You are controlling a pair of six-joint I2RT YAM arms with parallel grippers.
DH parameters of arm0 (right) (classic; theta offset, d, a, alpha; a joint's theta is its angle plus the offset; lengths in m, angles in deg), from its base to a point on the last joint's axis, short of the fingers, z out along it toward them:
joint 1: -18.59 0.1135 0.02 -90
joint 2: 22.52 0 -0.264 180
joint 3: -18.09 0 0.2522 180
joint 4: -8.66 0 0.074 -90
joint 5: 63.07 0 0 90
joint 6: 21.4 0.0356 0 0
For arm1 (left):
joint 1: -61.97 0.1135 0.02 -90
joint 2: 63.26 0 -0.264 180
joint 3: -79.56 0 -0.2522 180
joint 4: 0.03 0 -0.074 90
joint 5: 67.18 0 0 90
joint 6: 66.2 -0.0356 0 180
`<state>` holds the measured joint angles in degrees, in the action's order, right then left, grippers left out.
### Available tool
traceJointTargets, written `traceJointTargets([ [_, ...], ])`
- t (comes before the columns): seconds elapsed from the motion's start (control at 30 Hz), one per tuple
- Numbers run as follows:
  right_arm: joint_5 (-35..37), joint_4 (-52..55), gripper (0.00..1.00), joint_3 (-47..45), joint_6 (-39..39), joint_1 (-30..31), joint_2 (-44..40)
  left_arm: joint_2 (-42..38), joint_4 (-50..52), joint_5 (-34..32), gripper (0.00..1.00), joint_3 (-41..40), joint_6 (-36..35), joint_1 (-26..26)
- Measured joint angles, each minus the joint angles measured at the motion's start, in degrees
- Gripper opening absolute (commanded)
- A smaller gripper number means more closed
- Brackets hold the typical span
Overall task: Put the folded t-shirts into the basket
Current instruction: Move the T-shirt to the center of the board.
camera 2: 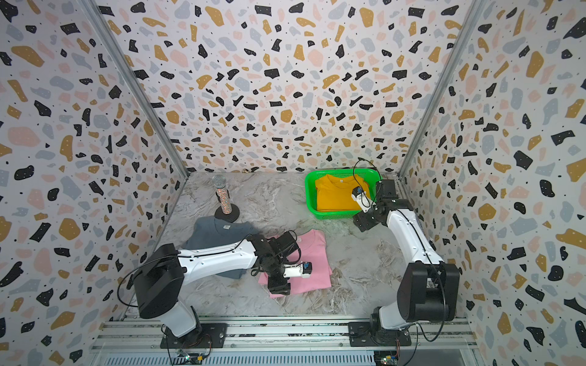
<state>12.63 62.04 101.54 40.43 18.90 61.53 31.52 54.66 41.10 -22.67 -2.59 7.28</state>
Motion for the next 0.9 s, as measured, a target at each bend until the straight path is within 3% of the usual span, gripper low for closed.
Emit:
traceJointTargets([
  [0.2, -7.89, 1.77, 0.77, -0.02, 0.33, 0.00, -0.68, 2.89, -3.21, -4.37, 0.62, 1.73, 1.11, 6.51],
  [0.37, -8.81, 2.40, 0.76, -0.44, 1.49, 0.00, -1.25, 10.99, -3.56, -9.16, 0.61, 5.95, -0.20, 6.71],
  [0.6, -8.35, 4.22, 0.76, -3.13, 3.85, -0.79, -1.29, 14.43, -3.80, -12.31, 0.61, 8.17, -4.15, 1.97],
  [0.73, -8.35, 5.68, 0.77, -5.27, 5.27, -1.03, -1.31, 14.93, -4.83, -12.15, 0.61, 8.83, -5.05, -3.19],
  [0.9, -9.22, 6.47, 0.77, -7.87, 5.88, -1.07, -1.31, 15.23, -5.11, -11.65, 0.65, 10.40, -4.61, -6.05],
])
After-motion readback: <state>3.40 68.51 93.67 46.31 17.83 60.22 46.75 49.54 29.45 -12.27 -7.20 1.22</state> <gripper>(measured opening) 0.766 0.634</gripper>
